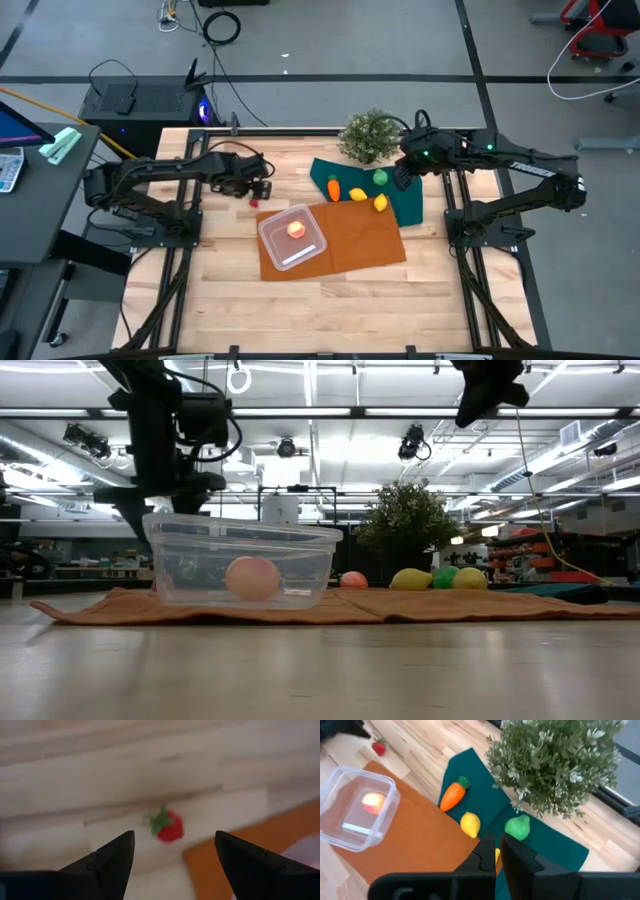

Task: Pick and placing Produce into tupperware
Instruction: Put the red strawberry into the transparent bin

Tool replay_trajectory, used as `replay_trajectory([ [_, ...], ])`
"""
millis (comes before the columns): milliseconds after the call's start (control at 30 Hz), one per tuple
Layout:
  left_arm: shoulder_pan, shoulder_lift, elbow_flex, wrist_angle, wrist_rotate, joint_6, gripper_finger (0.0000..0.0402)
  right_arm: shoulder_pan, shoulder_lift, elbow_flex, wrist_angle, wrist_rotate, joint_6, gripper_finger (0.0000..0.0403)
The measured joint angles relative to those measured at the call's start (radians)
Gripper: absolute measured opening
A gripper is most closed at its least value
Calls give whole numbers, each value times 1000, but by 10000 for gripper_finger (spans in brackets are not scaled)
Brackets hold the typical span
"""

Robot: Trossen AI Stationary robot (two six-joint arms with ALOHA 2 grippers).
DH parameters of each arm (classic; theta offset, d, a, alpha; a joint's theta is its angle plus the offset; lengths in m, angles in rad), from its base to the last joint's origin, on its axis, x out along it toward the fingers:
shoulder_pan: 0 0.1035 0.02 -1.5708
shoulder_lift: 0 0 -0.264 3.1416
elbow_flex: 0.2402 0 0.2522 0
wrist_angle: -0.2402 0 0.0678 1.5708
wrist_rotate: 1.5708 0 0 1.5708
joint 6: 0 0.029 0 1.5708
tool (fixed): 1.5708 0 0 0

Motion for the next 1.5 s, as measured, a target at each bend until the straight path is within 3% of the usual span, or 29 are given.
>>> replay_trajectory([
  [333, 10, 59, -29, 37, -45, -25, 299, 8, 0, -11, 23, -2, 19, 1],
  [733, -2, 125, -84, 138, 24, -54, 299, 53, 0, -11, 36, -2, 20, 1],
  [1333, -13, 217, -85, 191, 47, -51, 297, 53, 0, -11, 42, -1, 21, 1],
  [1500, -13, 217, -85, 192, 45, -51, 281, 53, 0, -11, 42, 3, 19, 1],
])
